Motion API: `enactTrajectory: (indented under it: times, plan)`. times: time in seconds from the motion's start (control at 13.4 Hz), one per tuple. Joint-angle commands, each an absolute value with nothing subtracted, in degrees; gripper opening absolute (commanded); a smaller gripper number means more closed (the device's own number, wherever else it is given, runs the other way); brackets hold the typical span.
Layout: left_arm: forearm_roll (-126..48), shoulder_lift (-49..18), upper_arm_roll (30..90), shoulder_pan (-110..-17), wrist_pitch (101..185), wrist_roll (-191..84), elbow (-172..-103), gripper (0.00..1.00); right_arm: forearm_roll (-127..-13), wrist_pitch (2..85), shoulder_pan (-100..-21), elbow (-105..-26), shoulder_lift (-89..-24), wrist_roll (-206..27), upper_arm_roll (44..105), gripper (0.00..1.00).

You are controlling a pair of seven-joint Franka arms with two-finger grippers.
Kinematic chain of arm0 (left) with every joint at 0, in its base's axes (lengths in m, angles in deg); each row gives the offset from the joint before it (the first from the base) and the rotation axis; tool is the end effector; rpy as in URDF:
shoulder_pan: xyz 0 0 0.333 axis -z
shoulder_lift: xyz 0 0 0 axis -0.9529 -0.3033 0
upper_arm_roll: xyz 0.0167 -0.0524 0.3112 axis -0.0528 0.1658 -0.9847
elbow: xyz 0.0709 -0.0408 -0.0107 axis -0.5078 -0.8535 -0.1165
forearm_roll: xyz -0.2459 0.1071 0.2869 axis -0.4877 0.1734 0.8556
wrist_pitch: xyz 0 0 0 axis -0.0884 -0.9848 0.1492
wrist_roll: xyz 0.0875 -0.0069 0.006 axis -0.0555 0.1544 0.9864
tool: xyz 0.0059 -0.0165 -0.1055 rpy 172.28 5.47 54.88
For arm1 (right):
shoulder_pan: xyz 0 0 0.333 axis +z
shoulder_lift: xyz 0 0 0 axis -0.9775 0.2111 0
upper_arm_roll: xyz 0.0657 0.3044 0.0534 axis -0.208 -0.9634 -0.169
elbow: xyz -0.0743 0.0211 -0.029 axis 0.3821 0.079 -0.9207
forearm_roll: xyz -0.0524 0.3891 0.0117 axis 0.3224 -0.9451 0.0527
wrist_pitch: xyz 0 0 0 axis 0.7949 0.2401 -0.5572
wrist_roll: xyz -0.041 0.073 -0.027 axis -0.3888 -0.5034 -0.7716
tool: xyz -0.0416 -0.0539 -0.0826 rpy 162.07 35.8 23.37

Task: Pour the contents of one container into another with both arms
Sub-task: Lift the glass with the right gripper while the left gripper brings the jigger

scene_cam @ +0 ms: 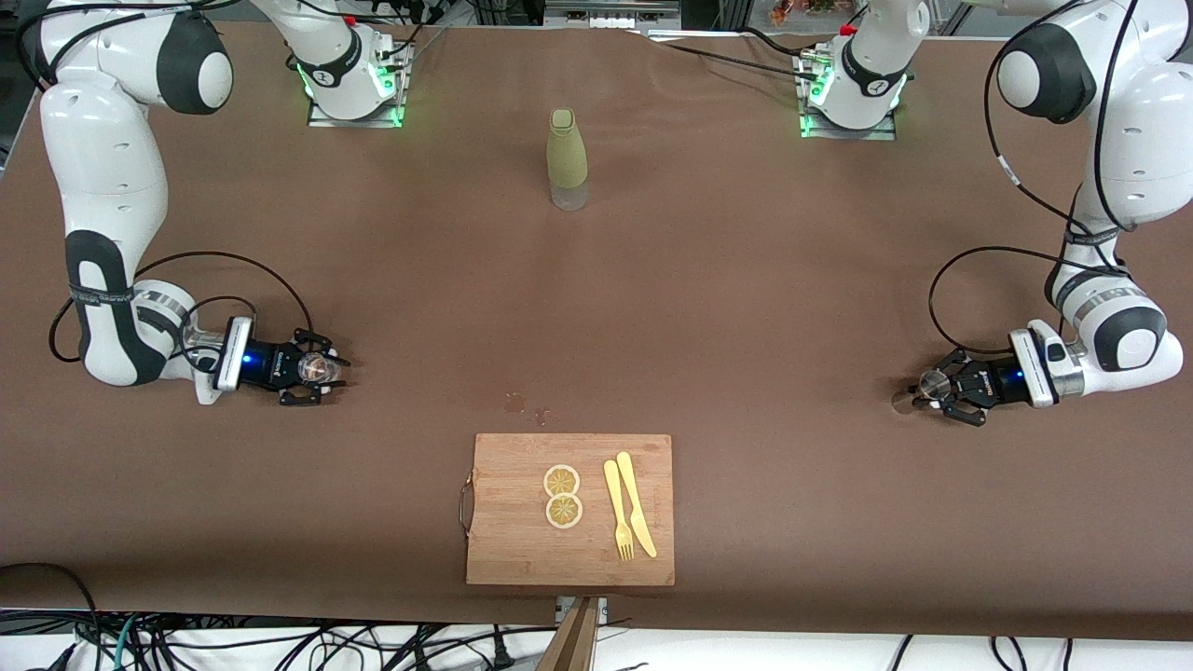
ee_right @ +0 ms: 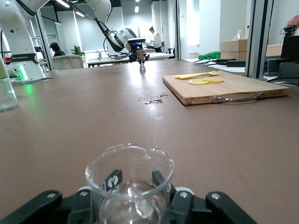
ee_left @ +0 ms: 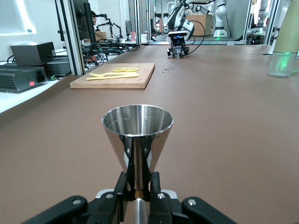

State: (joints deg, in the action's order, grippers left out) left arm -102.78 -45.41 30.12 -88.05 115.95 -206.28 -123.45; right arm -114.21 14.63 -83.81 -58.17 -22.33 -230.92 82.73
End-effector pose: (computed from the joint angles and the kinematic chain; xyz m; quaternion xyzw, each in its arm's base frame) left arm 0.6219 0.1882 0.1030 0.6108 -0.5468 0.4412 0.3650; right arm 0.6034 -0.0854 0.0534 -0.5914 -0.5136 -0.4357 0.4434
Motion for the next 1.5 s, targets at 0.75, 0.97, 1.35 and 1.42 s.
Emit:
enactTrajectory:
  times: [0.75, 0.97, 1.35, 1.42]
  plan:
    - [-103.9, -41.1, 36.0, -75.8, 122.6, -195.6, -122.5, 0.0, -114.9, 14.4, -82.9, -50.6, -21.9, -224.3, 79.7, 0.38]
    - [-108.7, -40.9, 36.5, -67.5, 125.6, -190.2, -122.5, 0.0, -113.6, 17.8, -82.2, -49.3, -22.8, -219.6, 76.8, 0.38]
    - [-121.6, -42.2, 36.5, -53.0, 134.0, -185.4, -122.4, 0.0, -108.5, 29.4, -81.7, -47.3, -25.5, -209.8, 69.3, 0.38]
    - [-121.6, -42.1, 36.5, -50.4, 136.8, -184.0, -121.8, 0.0, -107.0, 31.4, -81.7, -47.1, -26.0, -207.7, 68.0, 0.38]
